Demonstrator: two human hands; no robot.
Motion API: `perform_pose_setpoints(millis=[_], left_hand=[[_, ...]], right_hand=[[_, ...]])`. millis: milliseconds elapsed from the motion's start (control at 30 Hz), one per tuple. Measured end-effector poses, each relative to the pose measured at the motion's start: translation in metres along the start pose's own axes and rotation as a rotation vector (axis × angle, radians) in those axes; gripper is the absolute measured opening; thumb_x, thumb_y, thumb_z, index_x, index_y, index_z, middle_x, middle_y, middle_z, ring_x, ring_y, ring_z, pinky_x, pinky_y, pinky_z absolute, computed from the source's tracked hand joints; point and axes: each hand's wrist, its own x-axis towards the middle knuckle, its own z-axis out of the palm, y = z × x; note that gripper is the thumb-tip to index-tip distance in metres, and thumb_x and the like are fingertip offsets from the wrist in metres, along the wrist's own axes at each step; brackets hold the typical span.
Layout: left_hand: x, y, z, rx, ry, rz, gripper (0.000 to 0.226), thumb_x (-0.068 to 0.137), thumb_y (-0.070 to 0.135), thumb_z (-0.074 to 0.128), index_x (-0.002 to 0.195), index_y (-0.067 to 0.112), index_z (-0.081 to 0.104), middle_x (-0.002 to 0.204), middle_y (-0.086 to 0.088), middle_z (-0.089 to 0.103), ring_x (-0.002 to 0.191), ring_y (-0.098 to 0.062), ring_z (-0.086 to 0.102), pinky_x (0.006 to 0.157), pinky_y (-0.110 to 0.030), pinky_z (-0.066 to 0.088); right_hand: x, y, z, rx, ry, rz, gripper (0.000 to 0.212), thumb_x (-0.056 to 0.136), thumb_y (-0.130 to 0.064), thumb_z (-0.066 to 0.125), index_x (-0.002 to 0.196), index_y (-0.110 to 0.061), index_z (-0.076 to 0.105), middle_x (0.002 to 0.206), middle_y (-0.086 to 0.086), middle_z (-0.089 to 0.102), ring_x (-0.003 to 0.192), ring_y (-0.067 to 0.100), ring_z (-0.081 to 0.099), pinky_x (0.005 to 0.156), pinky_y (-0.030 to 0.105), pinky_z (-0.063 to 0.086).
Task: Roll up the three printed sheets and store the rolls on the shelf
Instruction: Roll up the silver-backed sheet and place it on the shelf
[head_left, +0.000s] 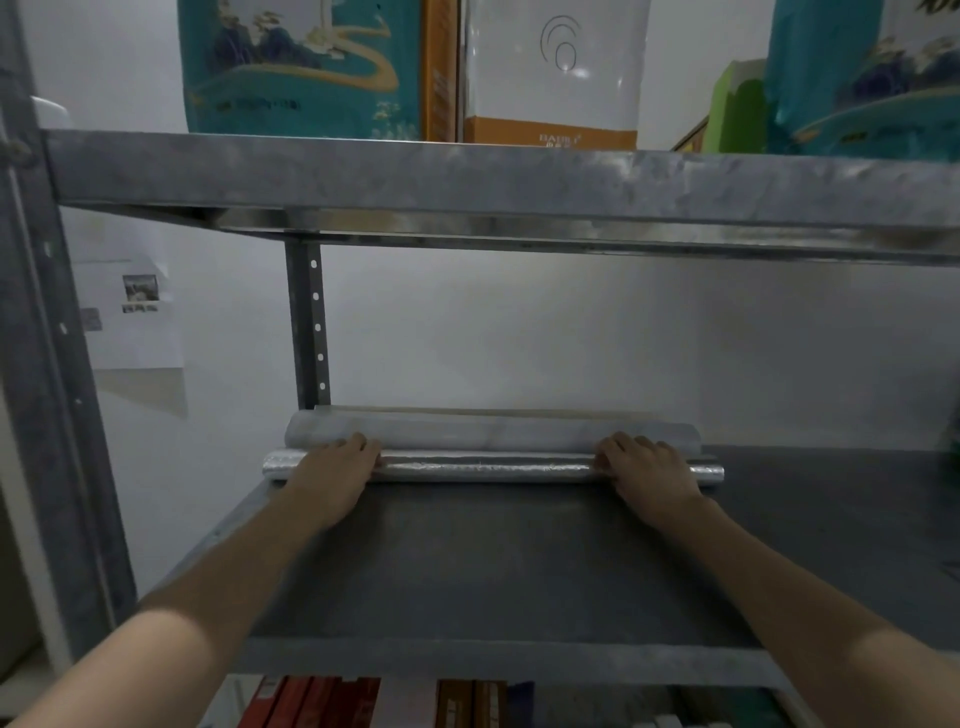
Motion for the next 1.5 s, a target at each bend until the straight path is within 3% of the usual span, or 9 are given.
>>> perform_pose_setpoints(millis=[167, 267, 333, 467, 600, 733, 1067, 1333, 1500], left_hand=[[0.001, 0.006, 0.001, 0.094, 0.008, -0.028, 0.023, 0.100, 0.019, 0.048, 0.123, 0.015, 0.047, 0.121, -0.007, 0.052, 0.106, -0.027, 0.060, 0.080, -0.040, 0.049], [0.003, 0.008, 0.001, 0.109, 0.008, -0.030, 0.026, 0.099, 0.019, 0.048, 0.125, 0.016, 0.046, 0.122, -0.006, 0.052, 0.106, -0.024, 0.059, 0.083, -0.037, 0.049], [0.004, 0.010, -0.001, 0.111, 0.004, -0.028, 0.028, 0.100, 0.020, 0.048, 0.127, 0.016, 0.044, 0.124, -0.006, 0.052, 0.108, -0.023, 0.059, 0.085, -0.035, 0.048], [0.004, 0.017, -0.006, 0.115, 0.016, -0.043, 0.026, 0.101, 0.023, 0.046, 0.126, 0.015, 0.045, 0.122, -0.007, 0.053, 0.106, -0.024, 0.059, 0.085, -0.035, 0.047], [0.002, 0.015, -0.009, 0.094, 0.060, -0.054, 0.024, 0.100, 0.029, 0.046, 0.120, 0.015, 0.050, 0.121, -0.007, 0.055, 0.107, -0.024, 0.055, 0.092, -0.036, 0.045], [-0.003, 0.015, -0.012, 0.087, 0.045, -0.055, 0.033, 0.097, 0.031, 0.052, 0.124, 0.013, 0.049, 0.128, -0.009, 0.053, 0.113, -0.025, 0.054, 0.098, -0.037, 0.044], [-0.010, 0.024, -0.023, 0.081, -0.008, -0.028, 0.043, 0.092, 0.036, 0.058, 0.127, 0.013, 0.047, 0.129, -0.009, 0.051, 0.116, -0.028, 0.052, 0.099, -0.039, 0.043], [-0.024, 0.026, -0.037, 0.003, 0.045, -0.015, 0.040, 0.092, 0.035, 0.053, 0.125, 0.012, 0.050, 0.126, -0.011, 0.055, 0.112, -0.030, 0.054, 0.096, -0.041, 0.044], [-0.028, 0.010, -0.047, 0.086, 0.000, 0.027, 0.047, 0.093, 0.040, 0.053, 0.131, 0.013, 0.046, 0.132, -0.010, 0.052, 0.118, -0.029, 0.053, 0.099, -0.039, 0.041]], right_hand=[[-0.002, -0.002, 0.003, 0.061, -0.065, 0.046, 0.039, 0.065, -0.013, 0.076, 0.102, -0.017, 0.064, 0.099, 0.008, 0.063, 0.083, 0.032, 0.066, 0.067, 0.042, 0.051], [-0.001, 0.000, 0.005, 0.064, -0.059, 0.053, 0.041, 0.054, -0.014, 0.084, 0.090, -0.019, 0.065, 0.087, 0.005, 0.063, 0.067, 0.030, 0.066, 0.055, 0.039, 0.051], [-0.002, 0.000, 0.006, 0.056, -0.050, 0.064, 0.037, 0.057, -0.011, 0.084, 0.088, -0.019, 0.066, 0.085, 0.006, 0.063, 0.064, 0.029, 0.065, 0.053, 0.038, 0.050], [-0.002, -0.006, 0.004, 0.071, -0.064, 0.098, 0.028, 0.076, -0.008, 0.071, 0.103, -0.016, 0.066, 0.100, 0.010, 0.064, 0.082, 0.034, 0.066, 0.068, 0.043, 0.051], [-0.001, -0.008, -0.001, 0.108, -0.062, 0.103, 0.028, 0.086, -0.024, 0.063, 0.113, -0.017, 0.062, 0.114, 0.009, 0.060, 0.099, 0.035, 0.062, 0.085, 0.043, 0.046], [-0.004, -0.009, -0.006, 0.181, -0.026, 0.121, 0.031, 0.087, -0.029, 0.061, 0.115, -0.015, 0.062, 0.114, 0.011, 0.062, 0.101, 0.037, 0.060, 0.091, 0.044, 0.044], [-0.008, -0.013, -0.011, 0.197, -0.028, 0.136, 0.042, 0.074, -0.026, 0.069, 0.113, -0.014, 0.065, 0.110, 0.012, 0.064, 0.101, 0.038, 0.061, 0.089, 0.046, 0.046], [-0.015, -0.022, -0.024, 0.243, -0.030, 0.145, 0.042, 0.080, -0.026, 0.067, 0.119, -0.013, 0.064, 0.117, 0.013, 0.062, 0.111, 0.037, 0.057, 0.095, 0.047, 0.044], [-0.024, -0.031, -0.034, 0.314, -0.012, 0.193, 0.040, 0.085, -0.029, 0.067, 0.123, -0.017, 0.063, 0.120, 0.010, 0.061, 0.114, 0.035, 0.055, 0.095, 0.047, 0.043]])
